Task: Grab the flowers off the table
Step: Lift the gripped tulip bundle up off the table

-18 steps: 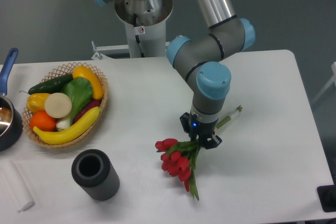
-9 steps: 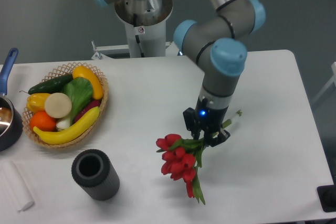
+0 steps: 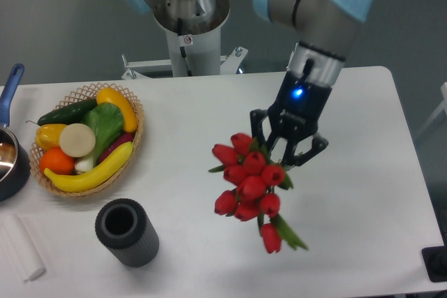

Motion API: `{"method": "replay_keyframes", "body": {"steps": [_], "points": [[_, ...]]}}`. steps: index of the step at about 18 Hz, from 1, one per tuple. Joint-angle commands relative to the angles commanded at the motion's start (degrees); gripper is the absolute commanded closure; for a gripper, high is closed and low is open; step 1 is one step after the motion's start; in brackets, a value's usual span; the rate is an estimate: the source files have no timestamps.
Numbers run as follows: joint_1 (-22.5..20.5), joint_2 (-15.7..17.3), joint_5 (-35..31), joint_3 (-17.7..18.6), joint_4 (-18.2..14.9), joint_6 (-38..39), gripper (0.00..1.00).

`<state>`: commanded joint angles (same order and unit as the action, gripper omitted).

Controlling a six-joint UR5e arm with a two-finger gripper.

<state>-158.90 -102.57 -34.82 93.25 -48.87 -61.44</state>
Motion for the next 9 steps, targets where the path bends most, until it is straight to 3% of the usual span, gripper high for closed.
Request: {"method": "replay_keyframes", "body": {"steps": [9], "points": [[-1.2, 0.0, 1.7, -0.5, 0.0, 0.0, 0.67]]}}
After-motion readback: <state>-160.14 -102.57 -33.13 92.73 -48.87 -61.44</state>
